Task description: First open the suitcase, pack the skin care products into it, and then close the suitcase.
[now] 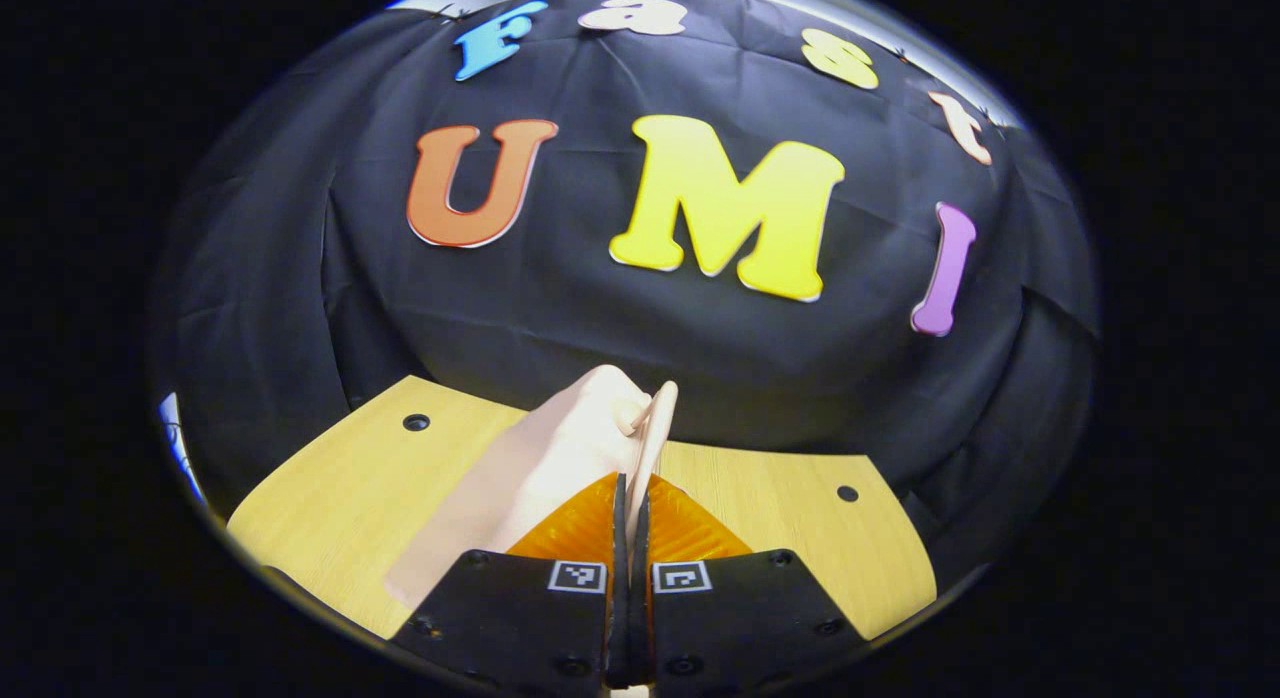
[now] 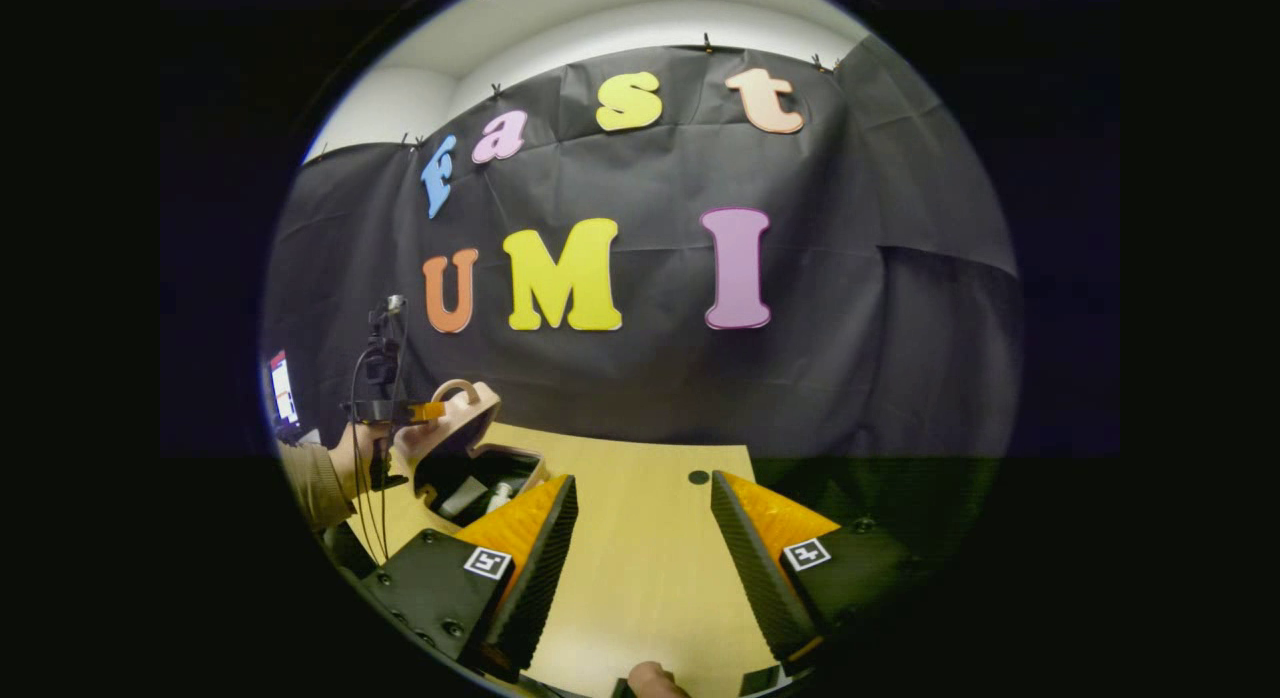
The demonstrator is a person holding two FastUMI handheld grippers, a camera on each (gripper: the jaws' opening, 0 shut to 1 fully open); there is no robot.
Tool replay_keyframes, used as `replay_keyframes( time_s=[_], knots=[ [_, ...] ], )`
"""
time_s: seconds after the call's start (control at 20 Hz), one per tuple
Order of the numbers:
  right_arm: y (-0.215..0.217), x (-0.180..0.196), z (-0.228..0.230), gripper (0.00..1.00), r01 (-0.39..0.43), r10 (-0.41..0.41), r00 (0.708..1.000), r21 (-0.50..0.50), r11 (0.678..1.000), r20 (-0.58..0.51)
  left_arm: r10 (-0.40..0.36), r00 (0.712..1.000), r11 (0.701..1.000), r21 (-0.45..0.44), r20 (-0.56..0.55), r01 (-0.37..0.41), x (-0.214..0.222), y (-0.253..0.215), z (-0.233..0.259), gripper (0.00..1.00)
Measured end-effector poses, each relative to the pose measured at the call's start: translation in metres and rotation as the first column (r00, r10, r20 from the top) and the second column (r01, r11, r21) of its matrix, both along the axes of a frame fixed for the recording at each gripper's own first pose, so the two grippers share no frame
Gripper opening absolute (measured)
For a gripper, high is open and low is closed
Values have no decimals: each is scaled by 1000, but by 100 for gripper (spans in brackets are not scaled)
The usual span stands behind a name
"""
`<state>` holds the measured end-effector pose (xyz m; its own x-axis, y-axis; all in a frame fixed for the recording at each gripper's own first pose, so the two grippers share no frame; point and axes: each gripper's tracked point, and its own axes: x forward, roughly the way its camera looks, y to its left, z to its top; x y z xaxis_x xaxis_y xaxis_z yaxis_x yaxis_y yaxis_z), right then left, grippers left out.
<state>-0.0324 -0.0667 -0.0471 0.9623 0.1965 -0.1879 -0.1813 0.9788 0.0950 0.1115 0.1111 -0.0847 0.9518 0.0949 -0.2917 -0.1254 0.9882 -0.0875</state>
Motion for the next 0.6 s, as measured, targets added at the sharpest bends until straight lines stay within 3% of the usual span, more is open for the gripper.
replay_keyframes(
  time_s=[0.05,0.1,0.3,0.55,0.6],
  knots=[
    [-12,-3,-5,75,4,-4,1000,-7,1000,-7,-9,1000,1000,9,-17,9,9,-12,-12,3],
    [-24,-8,-11,80,13,-13,1000,-11,1000,-16,-17,999,1000,19,-37,18,12,-28,-25,3],
    [-65,-20,-41,80,60,-60,995,-4,998,-77,-40,991,998,42,-127,45,21,-68,-83,3],
    [-84,-33,-62,80,111,-106,986,32,993,-128,4,974,983,178,-227,38,27,-82,-131,3],
    [-83,-35,-63,75,113,-107,985,37,993,-135,14,970,981,190,-243,33,26,-84,-139,4]
  ],
)
